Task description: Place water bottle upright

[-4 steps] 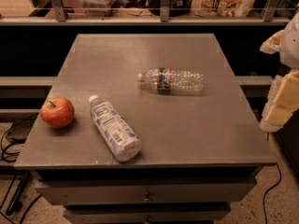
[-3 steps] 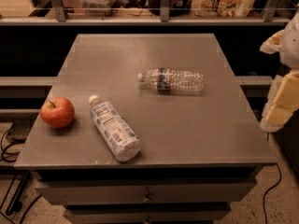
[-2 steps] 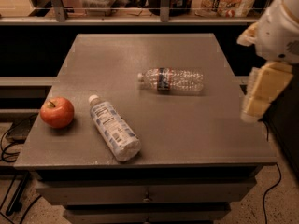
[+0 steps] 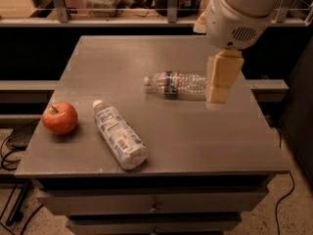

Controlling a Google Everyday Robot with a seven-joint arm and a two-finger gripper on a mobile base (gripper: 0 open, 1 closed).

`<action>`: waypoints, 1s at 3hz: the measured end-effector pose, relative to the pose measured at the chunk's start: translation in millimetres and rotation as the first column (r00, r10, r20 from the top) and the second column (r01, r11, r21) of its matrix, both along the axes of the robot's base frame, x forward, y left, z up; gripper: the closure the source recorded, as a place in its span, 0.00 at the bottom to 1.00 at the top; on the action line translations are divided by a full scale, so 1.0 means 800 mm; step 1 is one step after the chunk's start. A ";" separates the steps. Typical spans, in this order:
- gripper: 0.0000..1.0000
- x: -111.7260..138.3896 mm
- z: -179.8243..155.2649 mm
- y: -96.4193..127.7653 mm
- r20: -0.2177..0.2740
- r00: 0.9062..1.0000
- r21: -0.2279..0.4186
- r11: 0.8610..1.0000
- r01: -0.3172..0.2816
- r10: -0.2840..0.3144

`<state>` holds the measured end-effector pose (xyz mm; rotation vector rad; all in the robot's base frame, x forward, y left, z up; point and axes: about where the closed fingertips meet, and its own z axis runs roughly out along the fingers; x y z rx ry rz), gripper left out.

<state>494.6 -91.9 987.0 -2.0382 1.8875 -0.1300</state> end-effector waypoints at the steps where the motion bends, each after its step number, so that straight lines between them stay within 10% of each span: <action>1: 0.00 0.001 0.001 0.001 0.000 1.000 0.002 1.000 0.002 -0.002; 3: 0.00 0.077 -0.031 0.035 0.004 1.000 -0.161 0.987 -0.021 0.022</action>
Offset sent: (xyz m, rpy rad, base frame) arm 0.0489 0.0258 -0.0296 -0.0921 0.0516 -0.0172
